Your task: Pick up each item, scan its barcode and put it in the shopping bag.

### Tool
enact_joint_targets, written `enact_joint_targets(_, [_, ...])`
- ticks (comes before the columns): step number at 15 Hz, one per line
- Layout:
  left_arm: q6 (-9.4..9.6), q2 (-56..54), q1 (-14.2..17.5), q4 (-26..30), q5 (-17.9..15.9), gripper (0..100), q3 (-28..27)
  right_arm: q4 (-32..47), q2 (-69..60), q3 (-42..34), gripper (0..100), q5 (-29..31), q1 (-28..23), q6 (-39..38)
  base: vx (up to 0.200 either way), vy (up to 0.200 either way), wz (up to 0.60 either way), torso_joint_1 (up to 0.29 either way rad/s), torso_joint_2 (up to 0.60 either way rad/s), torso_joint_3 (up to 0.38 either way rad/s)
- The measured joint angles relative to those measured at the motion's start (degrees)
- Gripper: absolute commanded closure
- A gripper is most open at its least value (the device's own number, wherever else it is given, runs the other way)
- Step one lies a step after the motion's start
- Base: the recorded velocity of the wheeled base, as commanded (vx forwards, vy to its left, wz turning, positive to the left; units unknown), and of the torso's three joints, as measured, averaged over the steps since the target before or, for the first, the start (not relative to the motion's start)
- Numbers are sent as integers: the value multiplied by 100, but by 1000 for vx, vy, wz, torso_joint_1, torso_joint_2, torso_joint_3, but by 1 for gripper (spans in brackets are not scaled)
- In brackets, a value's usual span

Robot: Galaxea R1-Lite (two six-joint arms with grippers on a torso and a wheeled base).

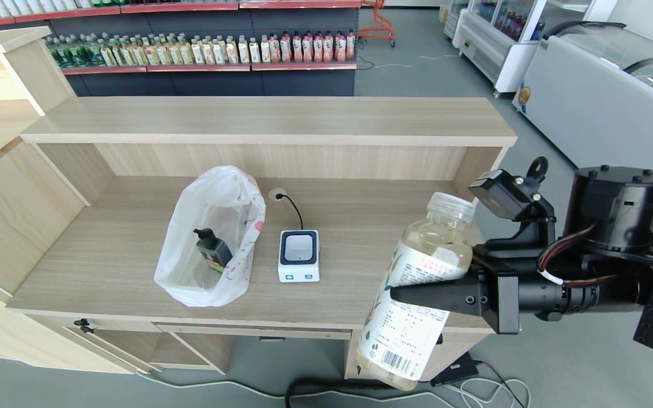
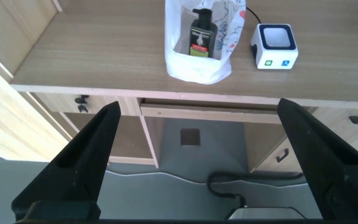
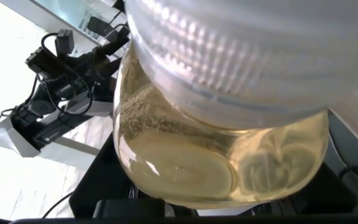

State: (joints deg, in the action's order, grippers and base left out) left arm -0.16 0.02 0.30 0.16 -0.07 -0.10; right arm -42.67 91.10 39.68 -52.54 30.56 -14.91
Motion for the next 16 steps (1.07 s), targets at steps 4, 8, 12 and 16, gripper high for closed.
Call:
enact_joint_targets(4, [2, 0, 0, 2, 2, 0, 0, 2, -23, -84, 100, 10, -20, 224, 0, 0, 0, 0, 0, 0])
enact_joint_targets(8, [0, 0, 0, 2, 2, 0, 0, -5, -33, -101, 100, 357, -154, 508, 0, 0, 0, 0, 0, 0])
enact_joint_targets(12, [0, 0, -4, 0, 0, 0, 0, 41, -34, -276, 100, 1743, -868, 2672, 0, 0, 0, 0, 0, 0])
enact_joint_targets(16, [2, 0, -4, 0, 0, 0, 0, -96, 11, -466, 100, 2126, -1937, 5714, 0, 0, 0, 0, 0, 0])
